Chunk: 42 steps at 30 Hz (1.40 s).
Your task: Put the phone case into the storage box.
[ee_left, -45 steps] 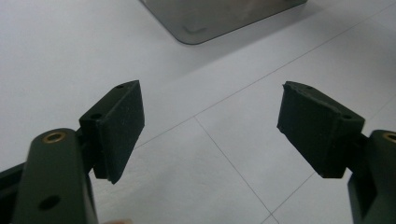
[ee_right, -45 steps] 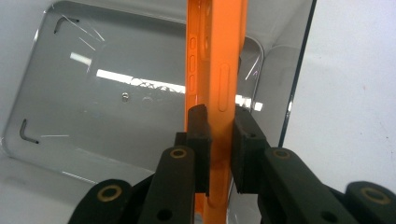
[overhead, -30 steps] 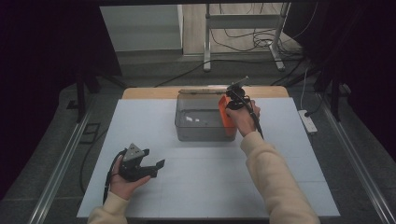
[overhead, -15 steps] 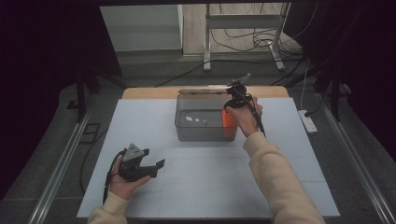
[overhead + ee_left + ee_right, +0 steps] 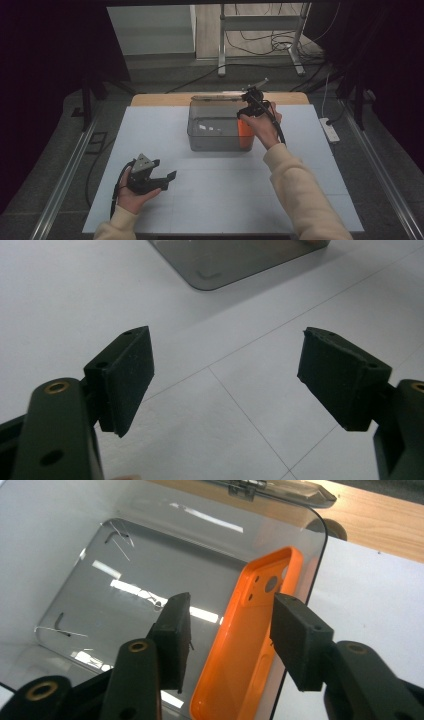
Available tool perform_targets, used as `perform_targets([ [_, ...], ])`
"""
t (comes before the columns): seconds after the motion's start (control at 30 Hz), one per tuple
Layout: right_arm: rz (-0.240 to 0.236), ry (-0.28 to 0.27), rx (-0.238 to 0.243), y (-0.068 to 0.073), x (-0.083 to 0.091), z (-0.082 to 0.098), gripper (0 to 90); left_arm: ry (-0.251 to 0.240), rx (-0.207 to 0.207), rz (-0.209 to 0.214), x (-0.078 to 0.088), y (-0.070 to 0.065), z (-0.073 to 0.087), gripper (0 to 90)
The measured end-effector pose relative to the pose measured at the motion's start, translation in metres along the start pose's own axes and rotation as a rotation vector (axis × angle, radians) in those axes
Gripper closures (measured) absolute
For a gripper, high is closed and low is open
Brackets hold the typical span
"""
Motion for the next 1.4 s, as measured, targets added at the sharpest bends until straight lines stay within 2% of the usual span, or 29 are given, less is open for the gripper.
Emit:
perform_targets([
  [0.3, -0.021, -0.029, 0.009, 0.003, 0.008, 0.002, 43.2, 0.0, 0.0, 0.0, 0.0, 0.0, 0.0, 22.2],
  [0.43, -0.054, -0.028, 0.005, 0.003, 0.012, 0.004, 40.6, 0.001, -0.001, 0.001, 0.0, 0.0, 0.0, 22.2],
  [0.63, -0.072, -0.036, 0.029, 0.001, 0.018, 0.009, 36.6, 0.003, -0.003, 0.001, 0.0, 0.0, 0.0, 22.2],
  [0.77, -0.109, -0.053, 0.039, 0.001, 0.022, 0.014, 35.5, 0.0, 0.001, 0.001, 0.0, 0.0, 0.0, 22.2],
  [0.93, -0.139, -0.07, 0.084, 0.001, 0.03, 0.02, 33.8, 0.001, 0.004, 0.003, -0.002, 0.002, -0.001, 22.1],
  [1.07, -0.163, -0.083, 0.099, -0.001, 0.035, 0.023, 33.2, -0.003, 0.009, 0.009, -0.002, 0.001, -0.001, 22.0],
  [1.4, -0.209, -0.114, 0.169, -0.011, 0.039, 0.038, 29.2, 0.002, 0.011, 0.007, -0.001, 0.001, 0.002, 21.6],
])
Point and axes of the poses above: each handheld gripper's, and its own axes: x roughly backward along the jaws, z roughly out of its underside, y roughly to its left, the point moved 2 cm from there along -x, roughly forward along the jaws, and after that the axes turned 10 degrees about -x, right-handed, at the moved point
